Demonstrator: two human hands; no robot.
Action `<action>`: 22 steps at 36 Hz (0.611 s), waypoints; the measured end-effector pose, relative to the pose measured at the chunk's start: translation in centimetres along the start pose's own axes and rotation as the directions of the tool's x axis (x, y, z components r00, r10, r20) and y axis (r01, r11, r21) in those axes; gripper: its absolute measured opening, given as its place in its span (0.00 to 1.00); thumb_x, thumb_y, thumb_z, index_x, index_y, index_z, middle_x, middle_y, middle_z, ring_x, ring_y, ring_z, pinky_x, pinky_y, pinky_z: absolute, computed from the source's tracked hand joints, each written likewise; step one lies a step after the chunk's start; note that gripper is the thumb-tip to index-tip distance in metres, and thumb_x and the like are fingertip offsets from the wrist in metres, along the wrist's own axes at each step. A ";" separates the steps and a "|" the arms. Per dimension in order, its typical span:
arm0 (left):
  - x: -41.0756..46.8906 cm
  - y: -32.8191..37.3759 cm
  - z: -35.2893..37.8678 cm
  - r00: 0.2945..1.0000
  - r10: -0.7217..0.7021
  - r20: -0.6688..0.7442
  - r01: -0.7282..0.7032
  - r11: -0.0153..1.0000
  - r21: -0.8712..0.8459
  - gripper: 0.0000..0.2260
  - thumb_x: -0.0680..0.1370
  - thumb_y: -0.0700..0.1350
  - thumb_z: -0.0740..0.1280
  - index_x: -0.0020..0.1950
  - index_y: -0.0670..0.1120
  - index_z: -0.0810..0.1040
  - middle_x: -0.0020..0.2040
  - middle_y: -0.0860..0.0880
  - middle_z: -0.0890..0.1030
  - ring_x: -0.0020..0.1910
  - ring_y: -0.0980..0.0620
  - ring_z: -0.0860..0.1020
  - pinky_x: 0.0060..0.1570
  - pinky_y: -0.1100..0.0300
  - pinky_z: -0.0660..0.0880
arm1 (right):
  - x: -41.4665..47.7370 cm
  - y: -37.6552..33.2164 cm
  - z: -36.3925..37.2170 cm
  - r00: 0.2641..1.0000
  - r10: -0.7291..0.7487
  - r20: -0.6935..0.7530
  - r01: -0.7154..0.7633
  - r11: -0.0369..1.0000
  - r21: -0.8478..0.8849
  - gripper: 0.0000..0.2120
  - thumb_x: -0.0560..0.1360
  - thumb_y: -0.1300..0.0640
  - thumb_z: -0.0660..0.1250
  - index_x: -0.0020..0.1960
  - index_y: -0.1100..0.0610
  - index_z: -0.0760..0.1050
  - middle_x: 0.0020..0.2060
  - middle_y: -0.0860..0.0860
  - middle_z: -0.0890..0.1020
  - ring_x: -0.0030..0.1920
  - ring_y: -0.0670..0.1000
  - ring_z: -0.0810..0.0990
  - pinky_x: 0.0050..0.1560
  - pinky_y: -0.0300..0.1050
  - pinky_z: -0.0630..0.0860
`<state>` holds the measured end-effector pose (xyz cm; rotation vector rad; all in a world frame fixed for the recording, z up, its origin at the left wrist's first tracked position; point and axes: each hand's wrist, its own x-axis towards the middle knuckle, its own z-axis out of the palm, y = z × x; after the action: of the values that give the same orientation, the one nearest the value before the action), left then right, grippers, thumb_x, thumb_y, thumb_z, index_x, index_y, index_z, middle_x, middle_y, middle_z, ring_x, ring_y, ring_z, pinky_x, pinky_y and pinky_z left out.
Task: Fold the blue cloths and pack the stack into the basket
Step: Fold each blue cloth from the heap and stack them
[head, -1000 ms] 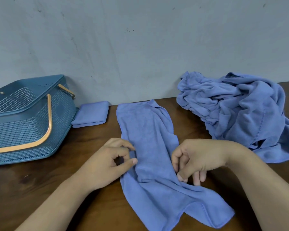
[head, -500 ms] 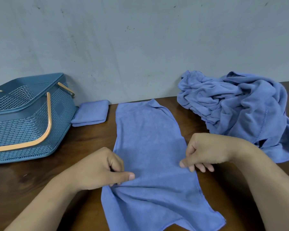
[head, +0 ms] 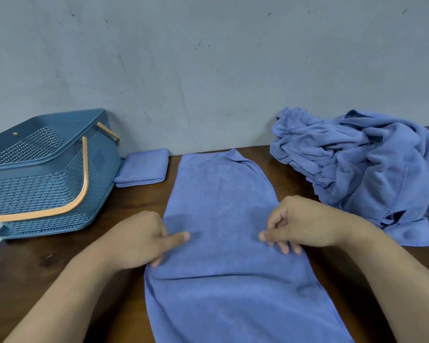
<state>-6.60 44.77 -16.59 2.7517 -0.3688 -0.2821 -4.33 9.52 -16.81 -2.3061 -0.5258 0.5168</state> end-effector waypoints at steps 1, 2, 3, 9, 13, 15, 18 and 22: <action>0.5 -0.1 0.6 0.992 0.049 -0.114 -0.050 0.999 -0.011 0.34 0.81 0.68 0.65 0.26 0.43 0.72 0.23 0.49 0.72 0.24 0.53 0.68 0.34 0.55 0.70 | 0.6 0.2 0.4 0.994 -0.045 -0.099 0.045 0.999 -0.010 0.15 0.79 0.47 0.75 0.38 0.55 0.84 0.33 0.52 0.85 0.31 0.48 0.81 0.39 0.41 0.78; 1.0 -0.1 1.2 0.970 0.092 -0.223 -0.101 0.995 -0.027 0.31 0.82 0.66 0.66 0.29 0.44 0.69 0.24 0.49 0.70 0.25 0.54 0.66 0.33 0.54 0.67 | 1.2 0.3 0.8 0.973 -0.103 -0.205 0.100 0.995 -0.024 0.13 0.78 0.48 0.76 0.39 0.54 0.84 0.33 0.50 0.85 0.32 0.46 0.80 0.38 0.39 0.77; 1.5 0.0 2.0 0.941 0.142 -0.308 -0.162 0.986 -0.041 0.28 0.81 0.65 0.66 0.31 0.46 0.69 0.27 0.52 0.70 0.28 0.55 0.67 0.34 0.54 0.68 | 1.9 0.5 1.3 0.944 -0.161 -0.289 0.155 0.987 -0.043 0.09 0.76 0.49 0.78 0.41 0.52 0.85 0.35 0.48 0.85 0.34 0.43 0.80 0.41 0.39 0.77; 3.3 1.3 5.4 0.928 0.320 -0.193 -0.313 0.947 0.068 0.28 0.81 0.72 0.60 0.79 0.65 0.64 0.82 0.65 0.59 0.83 0.62 0.52 0.82 0.54 0.54 | 4.0 2.3 2.8 0.943 -0.283 -0.174 0.207 0.911 -0.356 0.16 0.77 0.40 0.74 0.64 0.39 0.81 0.61 0.35 0.77 0.64 0.40 0.73 0.69 0.36 0.66; 2.9 1.9 5.9 0.978 0.204 0.048 -0.209 0.964 0.165 0.40 0.77 0.79 0.52 0.84 0.67 0.40 0.84 0.64 0.36 0.80 0.66 0.30 0.83 0.49 0.35 | 3.7 2.2 2.4 0.947 -0.275 -0.168 0.209 0.921 -0.330 0.16 0.75 0.39 0.76 0.62 0.38 0.82 0.60 0.35 0.78 0.64 0.38 0.73 0.70 0.36 0.65; 2.1 2.3 5.8 0.976 0.191 0.101 -0.208 0.959 0.194 0.41 0.76 0.79 0.52 0.84 0.67 0.37 0.83 0.65 0.33 0.79 0.66 0.28 0.82 0.48 0.33 | 3.3 2.0 1.9 0.950 -0.277 -0.143 0.229 0.932 -0.282 0.13 0.74 0.41 0.78 0.57 0.39 0.84 0.57 0.38 0.80 0.63 0.41 0.77 0.68 0.39 0.70; 0.9 2.7 5.4 0.972 0.195 0.130 -0.219 0.953 0.208 0.44 0.74 0.81 0.53 0.84 0.68 0.40 0.83 0.66 0.35 0.80 0.66 0.31 0.83 0.50 0.38 | 2.5 1.5 1.5 0.956 -0.270 -0.118 0.252 0.956 -0.147 0.04 0.75 0.48 0.79 0.49 0.43 0.86 0.50 0.41 0.84 0.53 0.46 0.83 0.61 0.49 0.78; 0.8 3.2 4.2 0.979 0.197 0.047 -0.202 0.967 0.157 0.40 0.74 0.81 0.56 0.84 0.67 0.53 0.84 0.66 0.49 0.83 0.63 0.48 0.83 0.54 0.50 | 2.8 1.1 1.6 0.939 -0.247 -0.241 0.242 0.969 -0.051 0.03 0.78 0.54 0.76 0.48 0.46 0.86 0.46 0.42 0.87 0.47 0.47 0.84 0.56 0.49 0.80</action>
<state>-7.52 40.32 -19.42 2.8396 -0.7001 -0.2525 -2.55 11.01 -19.24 -2.2410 -0.6852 0.1036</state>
